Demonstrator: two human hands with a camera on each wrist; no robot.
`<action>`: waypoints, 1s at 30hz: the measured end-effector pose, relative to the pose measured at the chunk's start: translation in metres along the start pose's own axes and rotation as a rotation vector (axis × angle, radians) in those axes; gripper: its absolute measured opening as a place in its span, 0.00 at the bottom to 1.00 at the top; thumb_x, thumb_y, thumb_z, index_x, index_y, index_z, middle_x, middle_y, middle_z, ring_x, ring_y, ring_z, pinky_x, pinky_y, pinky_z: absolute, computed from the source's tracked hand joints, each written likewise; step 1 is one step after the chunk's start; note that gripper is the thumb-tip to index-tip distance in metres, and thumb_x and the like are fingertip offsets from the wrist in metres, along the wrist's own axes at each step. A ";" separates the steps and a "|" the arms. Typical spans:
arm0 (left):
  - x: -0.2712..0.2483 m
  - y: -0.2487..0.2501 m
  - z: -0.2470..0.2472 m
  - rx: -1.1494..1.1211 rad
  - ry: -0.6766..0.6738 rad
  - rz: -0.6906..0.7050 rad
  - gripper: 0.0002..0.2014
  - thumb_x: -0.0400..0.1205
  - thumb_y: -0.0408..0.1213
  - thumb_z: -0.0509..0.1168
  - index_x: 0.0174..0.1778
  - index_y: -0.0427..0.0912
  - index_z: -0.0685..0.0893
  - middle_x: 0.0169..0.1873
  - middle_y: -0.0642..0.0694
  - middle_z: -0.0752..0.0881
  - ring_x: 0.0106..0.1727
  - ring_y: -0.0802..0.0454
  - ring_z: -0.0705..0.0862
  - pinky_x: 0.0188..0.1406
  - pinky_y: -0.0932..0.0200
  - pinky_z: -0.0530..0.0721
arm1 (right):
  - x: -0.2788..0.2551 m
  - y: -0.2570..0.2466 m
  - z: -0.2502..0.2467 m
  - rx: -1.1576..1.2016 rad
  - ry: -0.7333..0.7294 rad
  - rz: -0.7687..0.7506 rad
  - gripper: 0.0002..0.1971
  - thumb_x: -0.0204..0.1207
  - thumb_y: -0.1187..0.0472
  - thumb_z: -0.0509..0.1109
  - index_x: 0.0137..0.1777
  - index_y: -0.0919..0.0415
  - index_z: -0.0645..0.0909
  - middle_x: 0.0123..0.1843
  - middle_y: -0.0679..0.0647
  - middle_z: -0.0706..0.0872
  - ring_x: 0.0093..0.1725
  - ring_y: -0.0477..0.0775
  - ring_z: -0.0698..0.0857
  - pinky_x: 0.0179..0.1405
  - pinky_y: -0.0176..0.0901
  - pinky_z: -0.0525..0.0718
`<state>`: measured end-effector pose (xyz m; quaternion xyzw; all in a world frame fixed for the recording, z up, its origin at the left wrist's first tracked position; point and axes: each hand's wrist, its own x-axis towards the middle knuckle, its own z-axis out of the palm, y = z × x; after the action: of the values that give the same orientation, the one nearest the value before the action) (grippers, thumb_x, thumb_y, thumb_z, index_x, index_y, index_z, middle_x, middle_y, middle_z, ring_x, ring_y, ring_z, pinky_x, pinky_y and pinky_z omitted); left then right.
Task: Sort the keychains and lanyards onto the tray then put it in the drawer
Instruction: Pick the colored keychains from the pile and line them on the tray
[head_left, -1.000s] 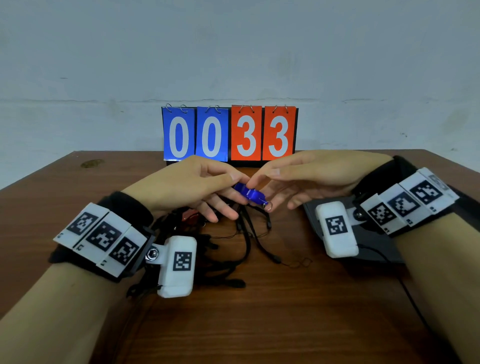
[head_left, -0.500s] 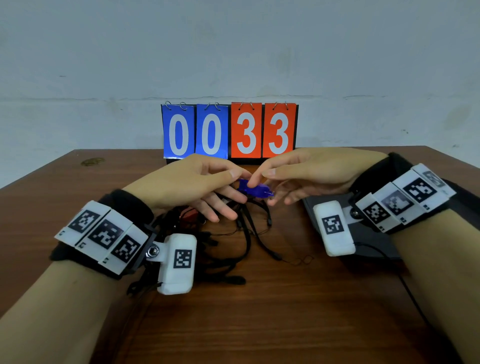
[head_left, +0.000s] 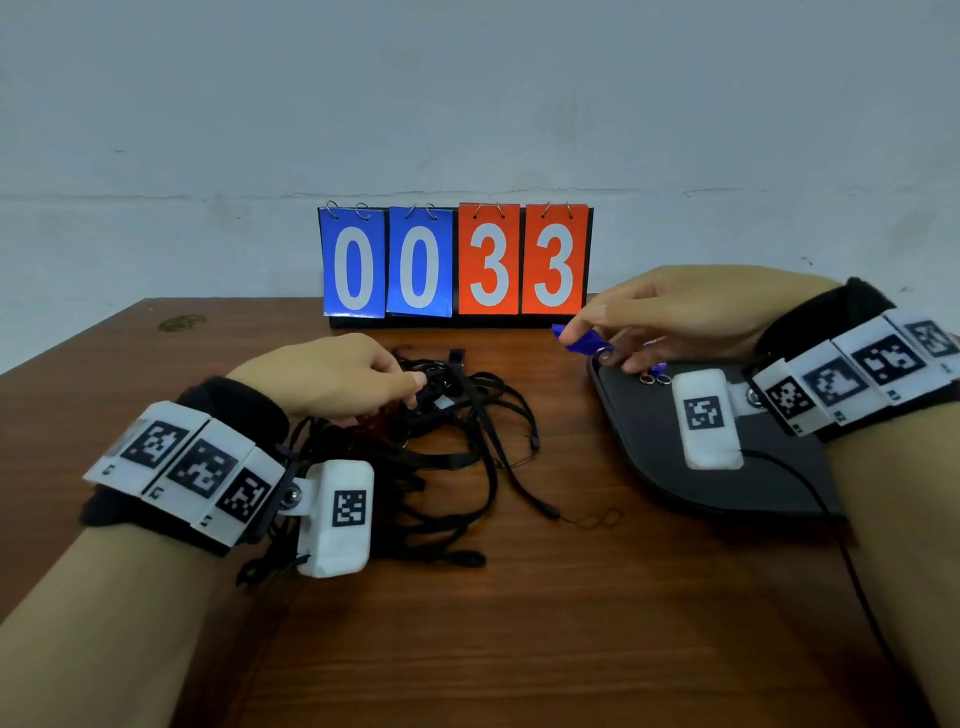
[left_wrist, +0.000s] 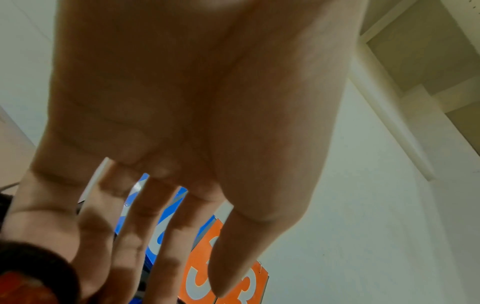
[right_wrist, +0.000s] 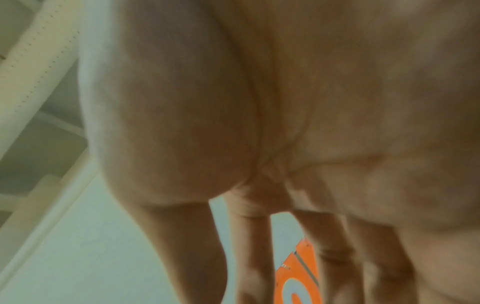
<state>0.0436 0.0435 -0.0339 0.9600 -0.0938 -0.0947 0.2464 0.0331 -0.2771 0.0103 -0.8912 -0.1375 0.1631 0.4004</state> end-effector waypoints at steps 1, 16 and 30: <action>0.000 0.000 0.000 0.004 0.003 -0.010 0.20 0.87 0.60 0.60 0.45 0.53 0.93 0.31 0.50 0.81 0.37 0.52 0.82 0.42 0.59 0.86 | -0.001 0.004 -0.005 -0.015 0.038 0.027 0.14 0.83 0.49 0.66 0.58 0.51 0.91 0.66 0.57 0.85 0.59 0.56 0.87 0.61 0.46 0.87; -0.001 0.001 0.001 0.048 -0.001 -0.075 0.21 0.86 0.62 0.59 0.48 0.48 0.85 0.40 0.49 0.85 0.41 0.55 0.82 0.42 0.61 0.83 | 0.009 0.066 -0.043 -0.249 0.330 0.447 0.16 0.83 0.47 0.67 0.56 0.58 0.88 0.30 0.57 0.84 0.41 0.59 0.84 0.50 0.52 0.89; -0.007 0.004 -0.002 0.075 -0.134 -0.078 0.27 0.88 0.63 0.55 0.40 0.57 0.96 0.51 0.41 0.94 0.37 0.51 0.83 0.47 0.59 0.84 | 0.017 0.069 -0.036 -0.343 0.278 0.474 0.20 0.85 0.47 0.65 0.58 0.64 0.87 0.39 0.58 0.85 0.45 0.59 0.89 0.55 0.54 0.87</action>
<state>0.0365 0.0423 -0.0292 0.9630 -0.0761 -0.1645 0.1994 0.0707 -0.3387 -0.0226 -0.9666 0.1046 0.1029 0.2103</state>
